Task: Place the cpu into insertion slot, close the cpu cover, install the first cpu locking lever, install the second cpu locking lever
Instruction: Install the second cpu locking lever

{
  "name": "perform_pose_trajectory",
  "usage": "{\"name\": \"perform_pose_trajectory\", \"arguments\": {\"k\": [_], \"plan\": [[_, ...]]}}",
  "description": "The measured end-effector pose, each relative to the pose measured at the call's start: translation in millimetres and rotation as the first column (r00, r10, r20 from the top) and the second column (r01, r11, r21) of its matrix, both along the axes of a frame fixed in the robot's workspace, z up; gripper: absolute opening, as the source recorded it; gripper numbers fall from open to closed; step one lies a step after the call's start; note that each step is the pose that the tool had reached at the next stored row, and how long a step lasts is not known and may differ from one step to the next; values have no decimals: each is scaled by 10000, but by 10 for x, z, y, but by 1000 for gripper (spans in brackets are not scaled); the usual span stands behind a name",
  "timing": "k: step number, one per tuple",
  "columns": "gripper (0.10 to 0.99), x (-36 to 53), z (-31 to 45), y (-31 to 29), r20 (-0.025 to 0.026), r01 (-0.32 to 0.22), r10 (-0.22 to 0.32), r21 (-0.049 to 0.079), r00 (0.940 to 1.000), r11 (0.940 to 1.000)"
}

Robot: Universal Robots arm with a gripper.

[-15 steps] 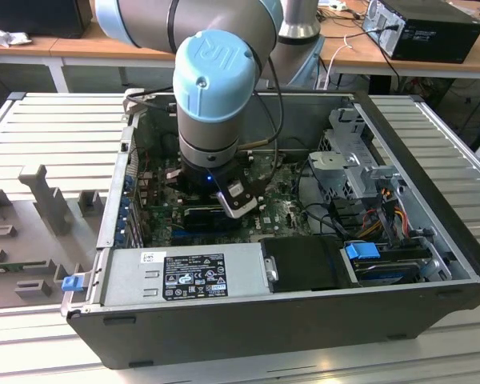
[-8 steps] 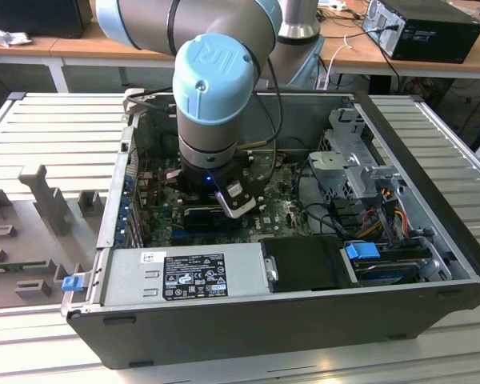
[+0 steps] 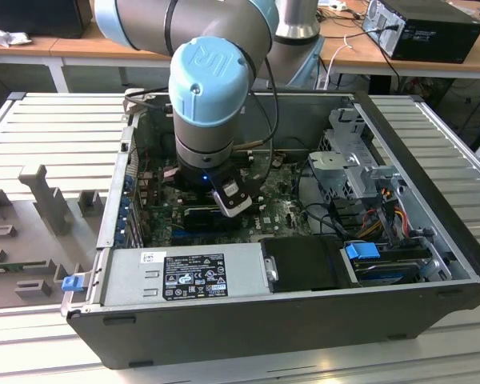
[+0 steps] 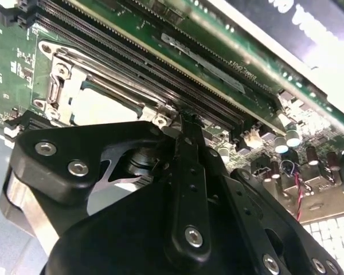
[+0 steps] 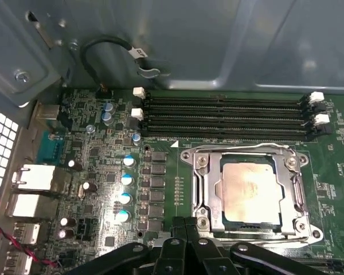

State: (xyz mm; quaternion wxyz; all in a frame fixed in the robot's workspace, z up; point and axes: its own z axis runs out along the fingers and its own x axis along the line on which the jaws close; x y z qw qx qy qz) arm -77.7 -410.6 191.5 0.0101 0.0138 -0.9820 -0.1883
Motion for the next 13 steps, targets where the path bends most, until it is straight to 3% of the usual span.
{"name": "perform_pose_trajectory", "arguments": {"k": [5,13], "plan": [[106,-10,98,11,-1,0,0,7,10000,10000],[106,-11,325,23,0,1,-1,5,10000,10000]]}}
